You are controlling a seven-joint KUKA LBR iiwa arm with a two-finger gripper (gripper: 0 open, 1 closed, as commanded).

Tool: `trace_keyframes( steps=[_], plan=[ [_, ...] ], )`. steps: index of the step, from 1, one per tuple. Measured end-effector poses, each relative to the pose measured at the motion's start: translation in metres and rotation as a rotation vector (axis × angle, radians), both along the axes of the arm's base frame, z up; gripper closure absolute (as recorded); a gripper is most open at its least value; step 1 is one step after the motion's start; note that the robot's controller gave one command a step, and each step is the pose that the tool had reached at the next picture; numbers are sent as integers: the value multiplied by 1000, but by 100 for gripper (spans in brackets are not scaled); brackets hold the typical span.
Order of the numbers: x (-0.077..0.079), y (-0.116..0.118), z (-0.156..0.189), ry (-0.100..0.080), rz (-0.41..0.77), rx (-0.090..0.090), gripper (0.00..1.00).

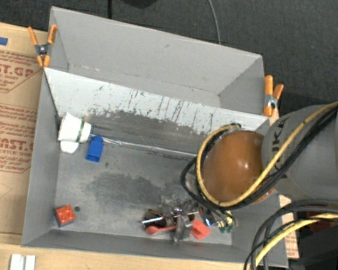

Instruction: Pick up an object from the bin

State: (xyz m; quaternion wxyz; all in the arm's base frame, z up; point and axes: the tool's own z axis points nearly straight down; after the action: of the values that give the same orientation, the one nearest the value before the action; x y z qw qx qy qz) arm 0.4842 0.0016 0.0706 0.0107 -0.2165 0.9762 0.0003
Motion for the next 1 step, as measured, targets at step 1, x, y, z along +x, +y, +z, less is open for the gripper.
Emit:
trace_keyframes(
  steps=[1],
  plan=[
    [7,-16,-1,1,43,1,100]
  ],
)
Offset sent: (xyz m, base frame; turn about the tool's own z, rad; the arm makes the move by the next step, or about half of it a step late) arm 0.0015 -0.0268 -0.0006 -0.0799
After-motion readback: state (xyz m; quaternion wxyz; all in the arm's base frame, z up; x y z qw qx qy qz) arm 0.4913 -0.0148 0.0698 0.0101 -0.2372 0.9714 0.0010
